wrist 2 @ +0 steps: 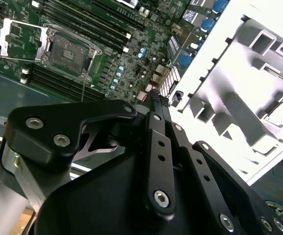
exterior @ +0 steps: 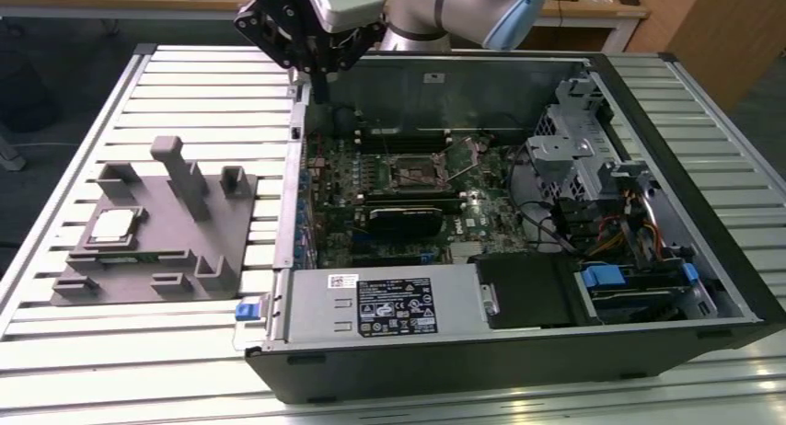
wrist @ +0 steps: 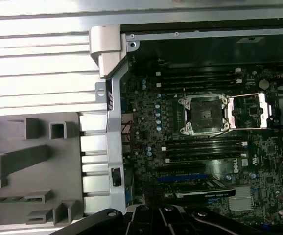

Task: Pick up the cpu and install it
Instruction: 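Reach for the cpu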

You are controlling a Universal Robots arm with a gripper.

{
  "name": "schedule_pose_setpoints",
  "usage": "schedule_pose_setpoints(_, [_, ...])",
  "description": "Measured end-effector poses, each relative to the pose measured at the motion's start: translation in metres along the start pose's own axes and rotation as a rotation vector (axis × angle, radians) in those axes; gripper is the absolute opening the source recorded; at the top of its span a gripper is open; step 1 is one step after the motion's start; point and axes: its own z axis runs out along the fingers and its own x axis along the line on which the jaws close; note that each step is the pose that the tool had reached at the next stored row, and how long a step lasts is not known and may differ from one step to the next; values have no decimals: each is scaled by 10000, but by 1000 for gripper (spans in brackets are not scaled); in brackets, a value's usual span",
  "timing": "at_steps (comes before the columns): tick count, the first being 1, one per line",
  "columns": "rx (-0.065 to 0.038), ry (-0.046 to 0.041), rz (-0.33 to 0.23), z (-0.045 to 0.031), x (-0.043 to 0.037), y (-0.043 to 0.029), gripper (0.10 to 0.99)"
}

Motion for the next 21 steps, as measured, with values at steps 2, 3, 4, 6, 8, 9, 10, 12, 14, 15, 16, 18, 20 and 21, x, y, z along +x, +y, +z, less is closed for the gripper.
schedule_pose_setpoints(2, [-1,-1,0,1,7,-1,106])
schedule_pose_setpoints(3, [-1,0,0,0,11,-1,106])
schedule_pose_setpoints(4, [-1,0,0,0,14,-1,106])
schedule_pose_setpoints(6, [0,0,0,0,21,-2,106])
schedule_pose_setpoints(8, [-1,0,0,0,29,-2,106])
schedule_pose_setpoints(9, [-1,-1,-1,0,32,-2,106])
schedule_pose_setpoints(10, [0,0,0,0,36,-3,106])
schedule_pose_setpoints(12, [-1,-1,0,0,43,-3,106])
schedule_pose_setpoints(14, [0,-1,0,0,50,-4,106])
schedule_pose_setpoints(15, [0,-1,0,0,54,-4,106])
schedule_pose_setpoints(16, [0,0,0,0,58,-4,106])
schedule_pose_setpoints(18, [-1,-1,0,0,65,-5,106])
schedule_pose_setpoints(20, [-1,-1,0,0,73,-5,106])
schedule_pose_setpoints(21, [0,0,1,0,76,-6,106])
